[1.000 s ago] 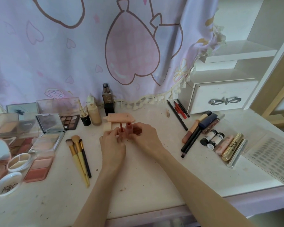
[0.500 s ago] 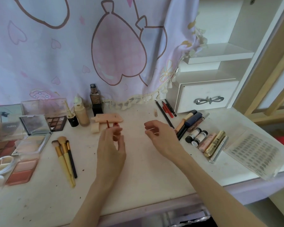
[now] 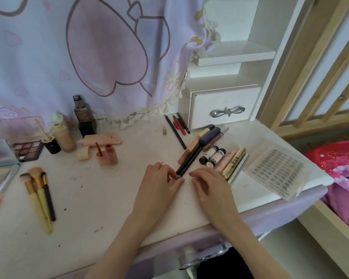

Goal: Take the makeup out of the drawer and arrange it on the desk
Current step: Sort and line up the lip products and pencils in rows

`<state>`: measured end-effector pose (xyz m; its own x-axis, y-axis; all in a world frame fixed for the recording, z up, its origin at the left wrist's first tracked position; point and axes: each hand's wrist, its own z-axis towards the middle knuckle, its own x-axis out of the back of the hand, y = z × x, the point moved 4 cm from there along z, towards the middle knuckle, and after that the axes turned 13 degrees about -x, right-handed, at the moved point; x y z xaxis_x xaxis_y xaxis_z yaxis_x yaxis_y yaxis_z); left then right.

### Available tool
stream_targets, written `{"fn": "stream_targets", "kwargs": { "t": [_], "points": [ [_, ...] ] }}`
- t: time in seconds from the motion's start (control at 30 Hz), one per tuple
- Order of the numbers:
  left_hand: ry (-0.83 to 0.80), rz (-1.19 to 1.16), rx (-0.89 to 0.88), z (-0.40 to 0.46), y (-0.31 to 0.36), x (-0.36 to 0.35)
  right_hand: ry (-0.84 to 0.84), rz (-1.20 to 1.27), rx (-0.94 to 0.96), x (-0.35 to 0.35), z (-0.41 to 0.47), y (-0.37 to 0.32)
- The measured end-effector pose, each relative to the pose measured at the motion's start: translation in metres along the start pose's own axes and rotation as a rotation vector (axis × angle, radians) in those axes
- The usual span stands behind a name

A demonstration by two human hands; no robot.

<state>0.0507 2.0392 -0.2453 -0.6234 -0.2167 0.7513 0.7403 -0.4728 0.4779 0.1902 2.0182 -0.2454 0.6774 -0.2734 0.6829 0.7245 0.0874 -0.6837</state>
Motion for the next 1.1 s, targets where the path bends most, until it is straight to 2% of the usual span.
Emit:
{"fn": "stream_targets", "kwargs": {
  "t": [0.2,0.37,0.47,0.57,0.67,0.83,0.9,0.93,1.03,1.1],
  "points": [
    [0.045,-0.012,0.084,0.0,-0.004,0.009,0.034,0.077,-0.045,0.003,0.0,0.003],
    [0.229,-0.189,0.214,-0.019,-0.012,0.032,0.065,0.072,-0.024,0.004,0.0,0.0],
    [0.306,-0.286,0.218,-0.025,-0.009,0.042,0.013,0.129,-0.069,0.003,0.001,-0.003],
    [0.298,-0.347,0.179,-0.026,-0.003,0.044,-0.087,0.391,-0.218,0.004,0.005,-0.005],
    [0.259,-0.378,0.137,-0.027,0.007,0.039,-0.137,0.829,-0.359,0.007,0.006,-0.007],
    [0.144,-0.366,0.01,-0.029,0.021,0.034,-0.254,1.233,-0.371,0.012,0.008,-0.018],
    [0.084,-0.378,-0.015,-0.027,0.024,0.036,-0.282,1.188,-0.323,0.016,0.01,-0.02],
    [0.094,-0.405,-0.012,-0.024,0.024,0.04,-0.297,1.086,-0.285,0.018,0.01,-0.021],
    [0.143,-0.524,-0.027,-0.013,0.023,0.057,-0.376,0.56,-0.097,0.021,0.003,-0.027],
    [0.098,-0.512,-0.08,-0.007,0.025,0.065,-0.429,0.345,-0.002,0.019,-0.004,-0.031]
  ]
}}
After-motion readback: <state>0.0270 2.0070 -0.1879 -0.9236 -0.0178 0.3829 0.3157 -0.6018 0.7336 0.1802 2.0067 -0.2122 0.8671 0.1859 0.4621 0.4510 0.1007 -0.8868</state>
